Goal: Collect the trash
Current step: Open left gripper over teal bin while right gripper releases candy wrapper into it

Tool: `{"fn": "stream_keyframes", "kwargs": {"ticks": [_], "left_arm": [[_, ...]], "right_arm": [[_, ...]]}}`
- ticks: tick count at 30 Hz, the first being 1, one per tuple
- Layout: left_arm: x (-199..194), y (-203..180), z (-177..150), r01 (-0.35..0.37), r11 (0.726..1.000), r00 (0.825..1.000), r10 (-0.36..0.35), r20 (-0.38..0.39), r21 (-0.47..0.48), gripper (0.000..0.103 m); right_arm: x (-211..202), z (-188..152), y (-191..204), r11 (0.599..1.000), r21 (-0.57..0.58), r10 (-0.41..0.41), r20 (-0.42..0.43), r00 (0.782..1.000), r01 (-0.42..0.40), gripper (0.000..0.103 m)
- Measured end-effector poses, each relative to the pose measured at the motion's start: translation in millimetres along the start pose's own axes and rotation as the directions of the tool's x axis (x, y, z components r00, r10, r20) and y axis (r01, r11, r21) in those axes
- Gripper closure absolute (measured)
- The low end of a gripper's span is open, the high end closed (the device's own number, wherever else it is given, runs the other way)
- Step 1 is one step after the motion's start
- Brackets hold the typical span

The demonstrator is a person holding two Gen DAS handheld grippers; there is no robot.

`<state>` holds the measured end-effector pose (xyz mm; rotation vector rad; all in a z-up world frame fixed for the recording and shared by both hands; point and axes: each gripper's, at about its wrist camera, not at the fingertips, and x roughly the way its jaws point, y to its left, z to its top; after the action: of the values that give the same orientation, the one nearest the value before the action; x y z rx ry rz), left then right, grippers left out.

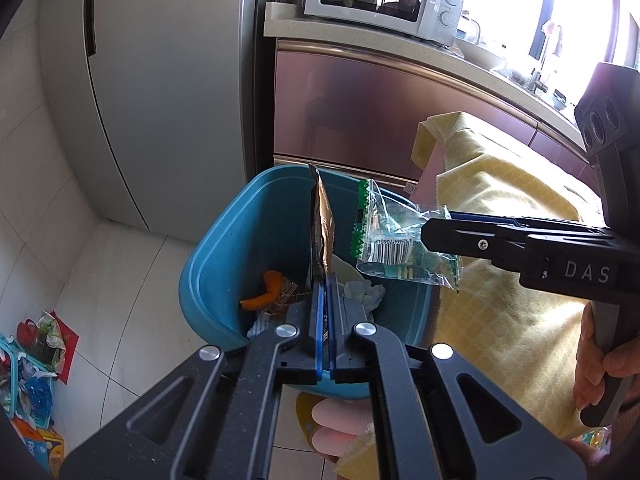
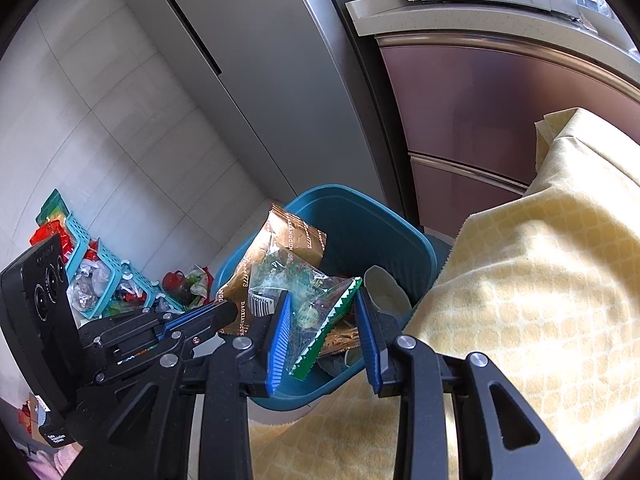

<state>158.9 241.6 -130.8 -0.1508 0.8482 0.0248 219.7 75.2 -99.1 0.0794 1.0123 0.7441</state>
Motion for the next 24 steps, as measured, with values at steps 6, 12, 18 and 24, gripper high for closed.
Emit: {"fn": "stream_keyframes", "kwargs": {"ticks": [6,12,18,24], "left_arm": [[10.8,1.4,0.6,-0.003,1.000,1.000,0.002,-0.023,-0.013,0.101],[17.0,1.6,0.6,-0.002,1.000,1.000,0.001,-0.030,-0.022,0.100],[22.5,2.0,2.1,0.010,0.999,0.999,-0.011,-0.039,-0.034,0.100],[28.4,3.9,3.7,0.008,0.999,0.999,-0.011,-0.045,-0.054,0.097]], "right_arm": [[9.4,-0.7,1.1,1.000,-0.005,-0.020,-0.018,1.000,0.020,0.072],[14.8,0.2,1.9,1.000,-0.007,-0.029,-0.028,0.999,0.029,0.070],[16.8,1.2,4.7,0.999,-0.007,-0.043,-0.029,0.999,0.043,0.066],[16.8,2.9,2.0,0.999,0.012,-0.041,-0.021,0.999,0.042,0.064]]}}
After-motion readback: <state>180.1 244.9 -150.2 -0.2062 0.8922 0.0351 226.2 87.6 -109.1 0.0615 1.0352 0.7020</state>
